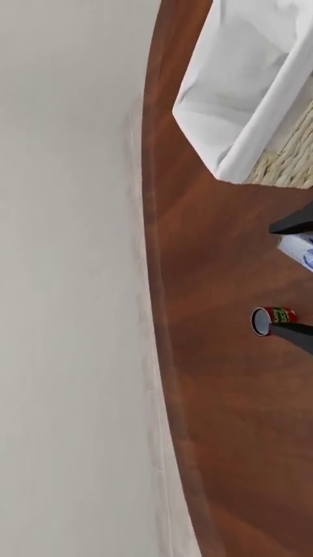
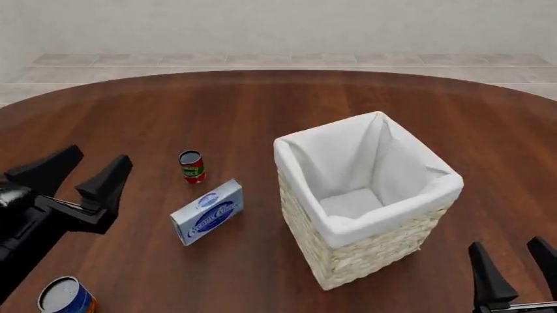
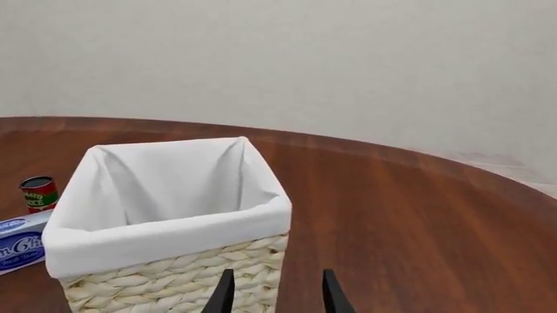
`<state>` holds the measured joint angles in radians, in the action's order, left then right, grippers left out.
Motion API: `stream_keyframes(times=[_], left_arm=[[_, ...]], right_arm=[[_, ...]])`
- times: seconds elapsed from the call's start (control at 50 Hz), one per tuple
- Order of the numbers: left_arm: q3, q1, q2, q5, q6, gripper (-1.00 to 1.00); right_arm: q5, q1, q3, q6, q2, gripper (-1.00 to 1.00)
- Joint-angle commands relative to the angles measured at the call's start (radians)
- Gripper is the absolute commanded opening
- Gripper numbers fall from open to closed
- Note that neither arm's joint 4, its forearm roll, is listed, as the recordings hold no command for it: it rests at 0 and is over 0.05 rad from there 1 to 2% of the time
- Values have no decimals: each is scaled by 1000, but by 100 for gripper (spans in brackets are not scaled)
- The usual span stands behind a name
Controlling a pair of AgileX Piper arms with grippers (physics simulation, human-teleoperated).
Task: Pick up the cream cheese box, and put it in the basket.
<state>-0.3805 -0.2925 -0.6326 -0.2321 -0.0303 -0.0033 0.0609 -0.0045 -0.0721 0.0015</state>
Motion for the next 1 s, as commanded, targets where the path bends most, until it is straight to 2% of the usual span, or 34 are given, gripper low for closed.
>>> stream_keyframes(times=[0.02,0.44,1.0], left_arm=[[-45,-43,-53,16,-2,100],[-97,-122,-135,67,31,100],[-98,-141,-248,71,43,100]], right_arm=[[2,4,0,0,0,100],[1,5,0,-2,0,100],[-3,6,1,-16,0,100]])
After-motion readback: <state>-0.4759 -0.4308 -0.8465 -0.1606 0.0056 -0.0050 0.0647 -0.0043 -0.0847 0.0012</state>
